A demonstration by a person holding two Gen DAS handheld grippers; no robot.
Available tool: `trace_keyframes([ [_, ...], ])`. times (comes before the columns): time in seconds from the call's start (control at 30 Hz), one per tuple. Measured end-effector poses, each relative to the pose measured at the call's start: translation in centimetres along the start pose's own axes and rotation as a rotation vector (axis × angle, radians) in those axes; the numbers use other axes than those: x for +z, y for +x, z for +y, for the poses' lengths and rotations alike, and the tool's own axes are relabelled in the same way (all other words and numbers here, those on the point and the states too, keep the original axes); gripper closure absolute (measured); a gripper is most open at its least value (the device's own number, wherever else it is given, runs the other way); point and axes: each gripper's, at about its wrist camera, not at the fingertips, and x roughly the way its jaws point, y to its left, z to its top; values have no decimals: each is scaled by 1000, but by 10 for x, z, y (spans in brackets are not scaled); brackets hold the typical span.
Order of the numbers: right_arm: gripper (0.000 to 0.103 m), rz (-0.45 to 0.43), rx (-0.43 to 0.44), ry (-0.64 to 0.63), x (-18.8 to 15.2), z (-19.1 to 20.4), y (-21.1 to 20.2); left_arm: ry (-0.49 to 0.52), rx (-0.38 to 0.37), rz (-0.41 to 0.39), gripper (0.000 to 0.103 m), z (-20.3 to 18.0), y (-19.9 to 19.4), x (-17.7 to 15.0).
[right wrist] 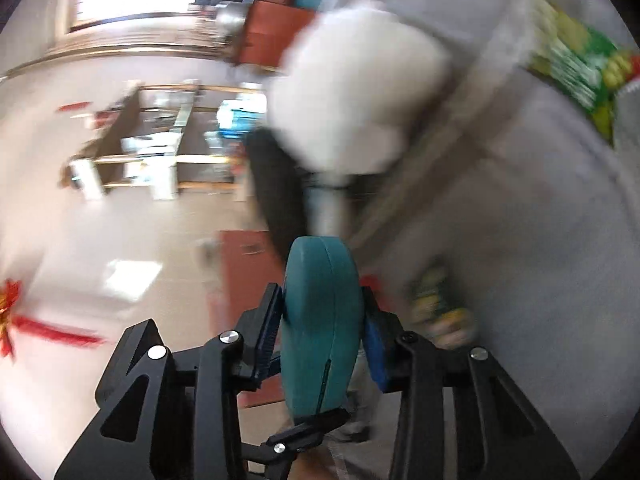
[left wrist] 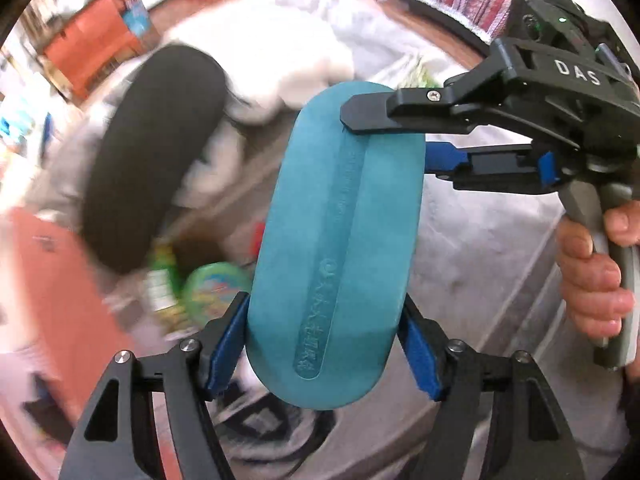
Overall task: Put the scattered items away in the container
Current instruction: 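Grasp the teal oval case with the left tool and drop it in the box, then grasp the white bulb with the left tool while the right tool grasps the dark snack packet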
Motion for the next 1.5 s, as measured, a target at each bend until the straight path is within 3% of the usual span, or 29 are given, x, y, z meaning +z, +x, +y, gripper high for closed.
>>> trace_keyframes([
  [0.23,67,29,153,-124,-56,114,21,13,129,-83,35,43,-122,-73],
  [0.43,67,118,176,-270,-111,196,69,-98,188,-141,35,102,-173,-142],
  [0.5,64,134,177,-312,-122,220,92,-114,266,-146,33,126,-177,-160],
  [0.53,61,131,149,-334,-125,226,103,-109,367,-121,32,135,-174,-165],
  [0.57,51,116,94,-355,-128,232,111,-112,467,-92,30,145,-168,-171],
  [0.6,16,90,13,-373,-130,239,117,-120,520,-74,30,153,-168,-176],
  [0.63,8,57,-41,-384,-131,243,117,-135,553,-55,28,164,-166,-182],
  [0.7,8,16,-64,-431,-132,250,107,-182,533,-56,27,180,-166,-195],
  [1.0,8,-26,-86,-312,-105,204,59,-264,469,-105,26,185,-176,-200],
  [1.13,8,-44,-92,-234,-97,170,33,-269,446,-120,26,177,-177,-195],
  [1.33,8,-43,-171,-168,-93,120,10,-264,408,-121,26,164,-174,-185],
  [1.5,8,-37,-211,-120,-92,80,-7,-217,380,-119,26,142,-164,-172],
])
